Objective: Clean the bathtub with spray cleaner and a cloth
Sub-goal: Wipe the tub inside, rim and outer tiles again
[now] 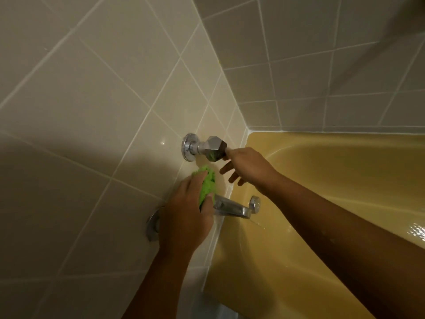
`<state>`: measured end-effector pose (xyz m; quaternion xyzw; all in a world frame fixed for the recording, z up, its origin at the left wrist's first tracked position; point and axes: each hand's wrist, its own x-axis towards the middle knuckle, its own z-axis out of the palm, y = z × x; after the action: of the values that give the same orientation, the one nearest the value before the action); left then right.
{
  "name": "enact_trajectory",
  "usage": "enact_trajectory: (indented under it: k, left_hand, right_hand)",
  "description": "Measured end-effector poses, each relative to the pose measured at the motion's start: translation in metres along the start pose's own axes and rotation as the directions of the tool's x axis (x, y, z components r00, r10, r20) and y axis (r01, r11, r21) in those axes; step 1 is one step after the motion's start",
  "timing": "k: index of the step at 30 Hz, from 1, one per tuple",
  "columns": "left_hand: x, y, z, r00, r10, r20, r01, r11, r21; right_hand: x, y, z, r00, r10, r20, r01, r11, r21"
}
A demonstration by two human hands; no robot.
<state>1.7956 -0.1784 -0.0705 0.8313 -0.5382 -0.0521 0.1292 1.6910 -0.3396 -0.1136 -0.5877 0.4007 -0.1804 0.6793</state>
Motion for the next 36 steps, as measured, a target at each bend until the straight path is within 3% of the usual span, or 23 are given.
enact_trajectory:
  k: [2, 5, 10, 14, 18, 26, 32, 36]
  left_hand:
    - [-0.004, 0.009, -0.003, 0.999, 0.030, -0.031, -0.032, 0.997, -0.066]
    - [-0.011, 0.035, -0.009, 0.998, -0.020, -0.056, 0.000, 0.943, -0.334]
    - [-0.034, 0.087, -0.010, 0.994, 0.005, 0.108, 0.079, 0.647, -0.758]
    - [-0.051, 0.120, -0.002, 0.959, 0.173, 0.223, 0.081, 0.587, -0.806]
    - [-0.065, 0.154, 0.003, 0.875, 0.346, 0.339, 0.116, 0.530, -0.840]
    - [-0.087, 0.206, -0.001, 0.793, 0.508, 0.335, 0.078, 0.461, -0.884]
    - [-0.106, 0.234, -0.009, 0.723, 0.611, 0.322, 0.116, 0.353, -0.929]
    - [-0.118, 0.252, -0.019, 0.644, 0.714, 0.274, 0.029, 0.336, -0.941]
  right_hand:
    - [-0.025, 0.009, -0.013, 0.993, -0.074, 0.095, 0.080, 0.995, -0.058]
    - [-0.068, 0.011, -0.036, 0.966, -0.151, 0.211, 0.147, 0.988, 0.037]
    - [-0.135, 0.018, -0.082, 0.983, -0.176, 0.046, 0.172, 0.981, 0.086]
    - [-0.190, 0.028, -0.110, 0.959, -0.237, -0.157, 0.239, 0.971, -0.005]
    - [-0.244, 0.030, -0.124, 0.919, -0.220, -0.328, 0.249, 0.967, 0.050]
    - [-0.344, 0.016, -0.129, 0.766, -0.214, -0.606, 0.256, 0.967, -0.017]
    - [-0.417, 0.019, -0.124, 0.725, -0.091, -0.682, 0.166, 0.985, 0.045]
    - [-0.463, 0.021, -0.123, 0.659, -0.112, -0.743, 0.134, 0.991, -0.031]
